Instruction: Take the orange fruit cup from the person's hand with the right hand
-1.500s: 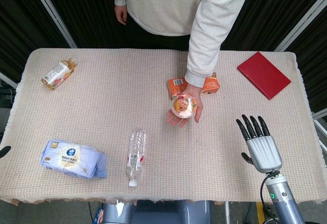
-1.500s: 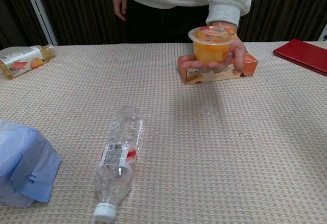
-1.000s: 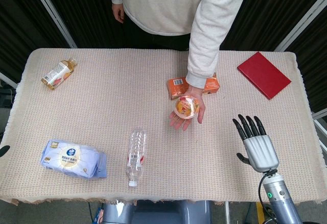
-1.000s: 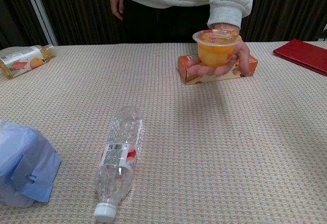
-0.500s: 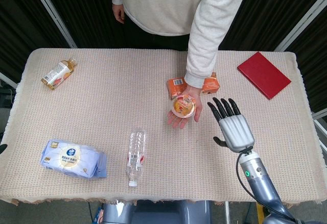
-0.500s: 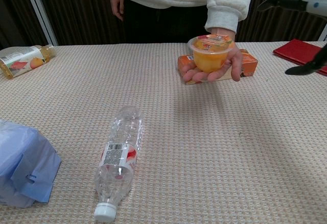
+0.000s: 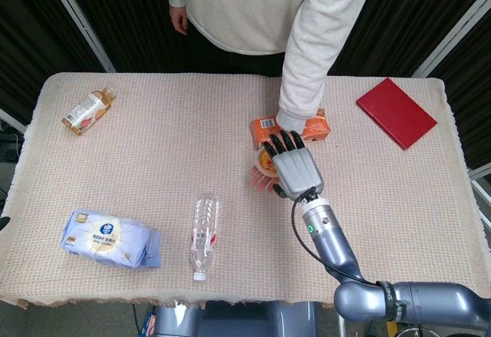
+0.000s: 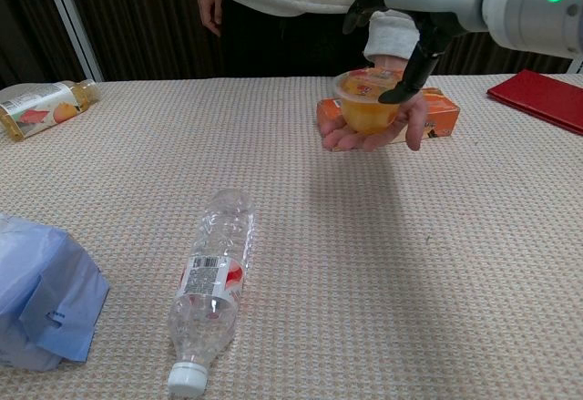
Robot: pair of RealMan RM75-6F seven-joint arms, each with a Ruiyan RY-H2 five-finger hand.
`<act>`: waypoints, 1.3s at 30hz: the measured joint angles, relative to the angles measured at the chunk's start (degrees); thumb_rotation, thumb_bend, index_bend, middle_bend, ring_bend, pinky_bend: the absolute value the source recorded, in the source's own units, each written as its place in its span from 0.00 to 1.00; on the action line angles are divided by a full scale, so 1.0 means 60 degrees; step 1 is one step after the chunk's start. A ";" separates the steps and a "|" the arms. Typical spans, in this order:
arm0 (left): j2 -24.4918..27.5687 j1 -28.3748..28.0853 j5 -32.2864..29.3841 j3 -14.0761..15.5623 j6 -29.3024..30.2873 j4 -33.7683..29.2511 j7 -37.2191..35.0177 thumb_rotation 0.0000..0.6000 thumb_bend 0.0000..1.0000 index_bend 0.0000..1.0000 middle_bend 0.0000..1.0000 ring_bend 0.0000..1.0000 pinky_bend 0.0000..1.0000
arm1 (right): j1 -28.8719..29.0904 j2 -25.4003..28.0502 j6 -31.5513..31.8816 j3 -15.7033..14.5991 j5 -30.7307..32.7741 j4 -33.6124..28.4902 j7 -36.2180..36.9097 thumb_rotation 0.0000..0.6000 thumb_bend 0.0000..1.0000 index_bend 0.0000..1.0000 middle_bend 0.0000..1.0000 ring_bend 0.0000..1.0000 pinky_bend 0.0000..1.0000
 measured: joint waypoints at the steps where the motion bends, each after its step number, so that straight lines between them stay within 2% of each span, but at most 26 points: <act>1: 0.0004 0.0002 0.0004 0.0003 -0.0001 -0.0006 -0.0005 1.00 0.00 0.00 0.00 0.00 0.00 | 0.0215 -0.0111 0.0075 0.0033 0.0285 0.0114 -0.0149 1.00 0.19 0.15 0.08 0.00 0.08; 7: 0.0004 -0.0003 0.0021 0.0011 -0.0022 0.0002 -0.0017 1.00 0.00 0.00 0.00 0.00 0.00 | 0.0997 -0.0511 0.0314 0.0096 0.1365 0.0634 -0.0482 1.00 0.19 0.14 0.08 0.00 0.08; 25: -0.0048 -0.0034 0.0041 0.0045 -0.0107 -0.0039 0.0114 1.00 0.00 0.00 0.00 0.00 0.00 | 0.1782 -0.1094 0.0295 -0.0569 0.2001 0.2074 -0.0096 1.00 0.23 0.15 0.07 0.00 0.08; 26: -0.0055 -0.0035 0.0044 0.0047 -0.0107 -0.0044 0.0133 1.00 0.00 0.00 0.00 0.00 0.00 | 0.1793 -0.1126 0.0277 -0.0594 0.1999 0.2141 -0.0056 1.00 0.24 0.16 0.09 0.01 0.08; 28: -0.0072 -0.0035 0.0055 0.0054 -0.0105 -0.0053 0.0174 1.00 0.00 0.00 0.00 0.00 0.00 | 0.1819 -0.1199 0.0247 -0.0676 0.1988 0.2291 -0.0004 1.00 0.27 0.23 0.18 0.09 0.17; 31: -0.0090 -0.0036 0.0046 0.0055 -0.0105 -0.0050 0.0197 1.00 0.00 0.00 0.00 0.00 0.00 | 0.1852 -0.1312 0.0237 -0.0826 0.1859 0.2459 0.0106 1.00 0.31 0.44 0.43 0.34 0.42; 33: -0.0105 -0.0039 0.0021 0.0051 -0.0106 -0.0050 0.0212 1.00 0.00 0.00 0.00 0.00 0.00 | 0.1847 -0.1359 0.0269 -0.0866 0.1628 0.2518 0.0216 1.00 0.32 0.55 0.54 0.46 0.51; 36: -0.0115 -0.0042 0.0017 0.0047 -0.0104 -0.0058 0.0212 1.00 0.00 0.00 0.00 0.00 0.00 | 0.1790 -0.1468 0.0360 -0.0972 0.0966 0.2649 0.0576 1.00 0.33 0.64 0.62 0.53 0.56; 39: -0.0122 -0.0037 0.0029 0.0050 -0.0091 -0.0066 0.0227 1.00 0.00 0.00 0.00 0.00 0.00 | 0.1680 -0.1586 0.0479 -0.1114 0.0180 0.2795 0.1070 1.00 0.33 0.68 0.66 0.57 0.57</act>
